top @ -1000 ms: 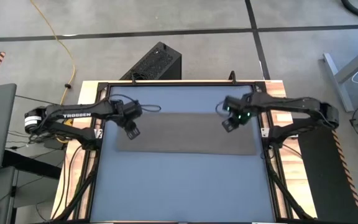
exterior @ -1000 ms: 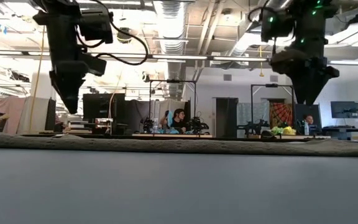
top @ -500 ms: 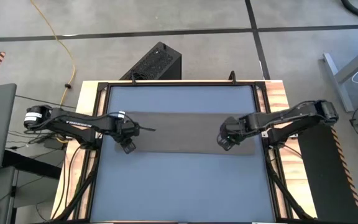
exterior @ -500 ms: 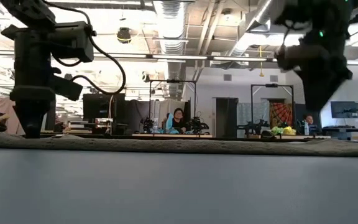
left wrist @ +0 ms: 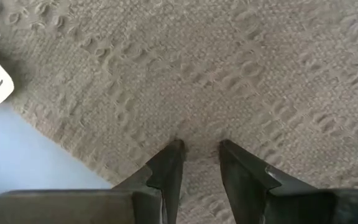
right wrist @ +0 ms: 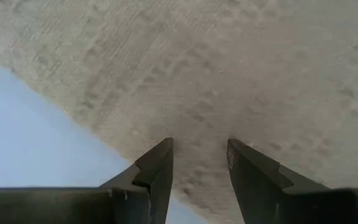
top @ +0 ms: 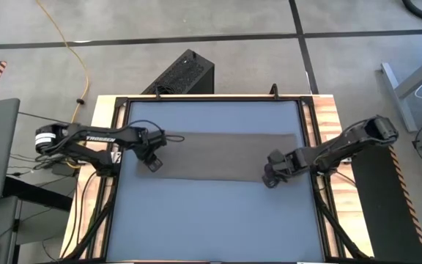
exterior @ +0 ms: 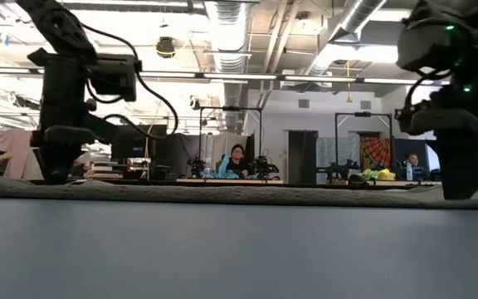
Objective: Roll towel
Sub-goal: Roll the grey towel
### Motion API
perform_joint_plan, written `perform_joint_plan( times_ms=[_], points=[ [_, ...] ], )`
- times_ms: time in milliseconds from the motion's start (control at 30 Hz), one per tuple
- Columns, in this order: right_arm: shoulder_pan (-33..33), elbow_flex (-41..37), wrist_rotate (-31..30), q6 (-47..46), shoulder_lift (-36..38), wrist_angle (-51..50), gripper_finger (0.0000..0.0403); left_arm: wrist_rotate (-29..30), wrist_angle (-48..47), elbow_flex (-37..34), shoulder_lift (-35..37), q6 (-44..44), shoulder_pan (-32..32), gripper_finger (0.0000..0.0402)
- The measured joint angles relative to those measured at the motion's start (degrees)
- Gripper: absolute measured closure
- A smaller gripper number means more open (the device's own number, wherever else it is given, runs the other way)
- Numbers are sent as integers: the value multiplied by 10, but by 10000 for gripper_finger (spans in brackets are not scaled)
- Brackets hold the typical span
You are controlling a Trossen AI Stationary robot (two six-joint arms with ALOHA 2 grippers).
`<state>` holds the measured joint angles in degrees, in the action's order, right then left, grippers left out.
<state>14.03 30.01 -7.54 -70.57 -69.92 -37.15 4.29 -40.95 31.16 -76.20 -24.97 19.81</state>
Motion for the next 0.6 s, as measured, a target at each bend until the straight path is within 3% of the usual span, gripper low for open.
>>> perform_joint_plan(
  times_ms=[200, 300, 400, 600],
  points=[
    [75, -10, -5, -76, -39, 110, 234, -5, -12, 21, -24, 40, 55, 299],
    [112, -10, 9, -99, -69, 199, 239, 99, 9, 48, -27, 55, 86, 299],
    [142, 9, 41, -99, -98, 265, 245, 134, -10, 81, -27, 62, 103, 299],
    [161, 82, 125, -50, -106, 209, 258, 160, -61, 170, -24, 117, 125, 299]
  ],
)
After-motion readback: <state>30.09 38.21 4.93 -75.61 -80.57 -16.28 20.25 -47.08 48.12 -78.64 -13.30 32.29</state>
